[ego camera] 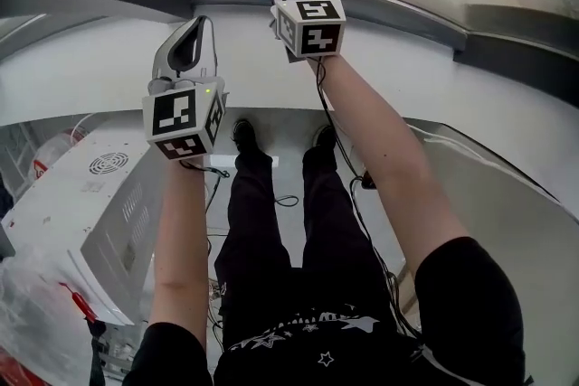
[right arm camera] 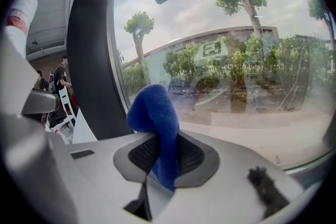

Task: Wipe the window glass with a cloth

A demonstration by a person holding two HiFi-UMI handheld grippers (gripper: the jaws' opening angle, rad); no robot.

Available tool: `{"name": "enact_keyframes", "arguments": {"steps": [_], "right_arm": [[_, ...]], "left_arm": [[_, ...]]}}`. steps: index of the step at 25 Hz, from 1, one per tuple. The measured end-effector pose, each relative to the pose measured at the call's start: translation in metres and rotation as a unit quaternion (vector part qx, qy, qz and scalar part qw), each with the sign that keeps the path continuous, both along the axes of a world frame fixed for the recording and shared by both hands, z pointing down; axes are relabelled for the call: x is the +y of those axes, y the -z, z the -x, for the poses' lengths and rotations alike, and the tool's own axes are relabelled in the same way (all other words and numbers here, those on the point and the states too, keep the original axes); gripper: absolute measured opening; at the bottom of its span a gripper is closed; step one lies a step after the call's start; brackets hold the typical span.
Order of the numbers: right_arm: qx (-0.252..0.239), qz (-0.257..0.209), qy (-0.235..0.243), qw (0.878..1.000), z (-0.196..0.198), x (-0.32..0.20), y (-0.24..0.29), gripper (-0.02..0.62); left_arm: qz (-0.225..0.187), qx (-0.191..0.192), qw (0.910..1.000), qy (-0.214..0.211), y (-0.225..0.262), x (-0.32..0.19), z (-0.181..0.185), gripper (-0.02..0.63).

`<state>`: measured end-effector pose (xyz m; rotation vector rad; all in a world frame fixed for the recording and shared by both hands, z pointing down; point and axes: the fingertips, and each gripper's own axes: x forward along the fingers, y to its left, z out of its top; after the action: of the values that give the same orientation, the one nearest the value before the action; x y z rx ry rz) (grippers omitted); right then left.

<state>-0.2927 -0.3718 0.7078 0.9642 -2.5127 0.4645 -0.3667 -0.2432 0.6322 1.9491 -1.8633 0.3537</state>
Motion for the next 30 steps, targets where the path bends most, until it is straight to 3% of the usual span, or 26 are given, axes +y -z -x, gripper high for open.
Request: {"name": "enact_keyframes", "arguments": {"steps": [9, 17, 30], "right_arm": [[-0.005, -0.004, -0.05, 0.999, -0.115, -0.028, 0.008, 0.075], [-0.001, 0.003, -0.123, 0.992, -0.24, -0.049, 0.005, 0.075], [0.007, 0.006, -0.244, 0.97, -0.444, -0.085, 0.002, 0.075]], "left_arm": [[-0.004, 0.001, 0.9977, -0.068, 0.006, -0.058, -0.109, 0.009], [0.002, 0.002, 0.9929, -0.119, 0.004, -0.087, -0.203, 0.009], [0.012, 0.011, 0.982, -0.188, -0.002, -0.116, -0.36, 0.008]]}}
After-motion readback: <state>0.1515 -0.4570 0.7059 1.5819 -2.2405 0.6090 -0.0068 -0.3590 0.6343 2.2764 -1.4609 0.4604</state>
